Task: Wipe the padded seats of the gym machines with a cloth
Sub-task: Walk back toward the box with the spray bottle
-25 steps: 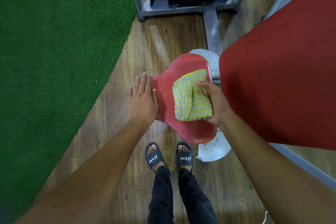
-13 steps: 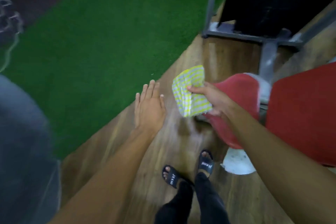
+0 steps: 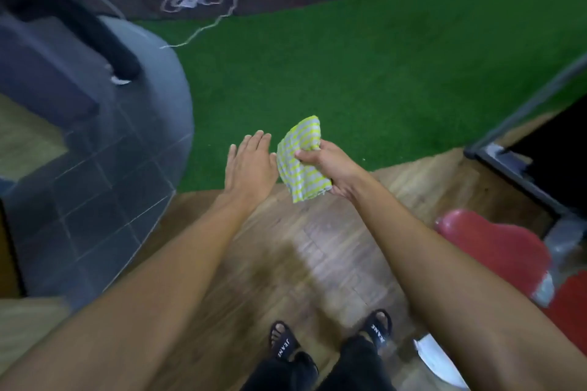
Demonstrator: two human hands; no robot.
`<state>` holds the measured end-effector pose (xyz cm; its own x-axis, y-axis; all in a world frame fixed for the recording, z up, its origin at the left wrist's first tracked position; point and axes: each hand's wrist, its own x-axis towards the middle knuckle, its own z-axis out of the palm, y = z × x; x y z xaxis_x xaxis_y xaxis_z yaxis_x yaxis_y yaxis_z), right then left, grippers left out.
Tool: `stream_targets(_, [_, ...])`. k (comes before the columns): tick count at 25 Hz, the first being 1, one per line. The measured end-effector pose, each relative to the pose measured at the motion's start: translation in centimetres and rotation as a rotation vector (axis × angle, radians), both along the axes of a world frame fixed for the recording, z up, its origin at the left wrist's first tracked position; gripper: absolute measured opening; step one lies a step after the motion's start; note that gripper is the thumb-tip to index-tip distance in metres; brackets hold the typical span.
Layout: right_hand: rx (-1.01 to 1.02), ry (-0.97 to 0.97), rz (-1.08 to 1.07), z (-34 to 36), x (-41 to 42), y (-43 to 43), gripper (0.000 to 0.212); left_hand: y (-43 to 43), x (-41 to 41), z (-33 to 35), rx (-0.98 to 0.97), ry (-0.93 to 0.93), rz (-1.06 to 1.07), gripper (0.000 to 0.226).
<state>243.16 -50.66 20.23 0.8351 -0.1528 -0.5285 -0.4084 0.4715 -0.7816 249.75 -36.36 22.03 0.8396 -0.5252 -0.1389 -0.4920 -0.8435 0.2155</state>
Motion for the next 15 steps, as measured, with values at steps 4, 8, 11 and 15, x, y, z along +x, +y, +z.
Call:
stream_targets(4, [-0.085, -0.026, 0.17, 3.4, 4.9, 10.7, 0.031, 12.3, 1.9, 2.9, -0.062, -0.037, 0.207, 0.05])
stream_targets(8, [-0.115, -0.037, 0.373, 5.9, 7.8, 22.4, 0.03, 24.2, 1.1, 5.1, -0.091, -0.059, 0.433, 0.049])
stream_targets(11, [-0.153, -0.044, 0.566, 6.7, 9.0, 30.5, 0.032, 32.2, -0.2, 5.7, -0.107, -0.079, 0.62, 0.047])
stream_targets(15, [-0.198, -0.037, 0.837, 6.8, 9.5, 41.9, 0.034, 42.7, -3.3, 4.8, -0.118, -0.077, 0.889, 0.047])
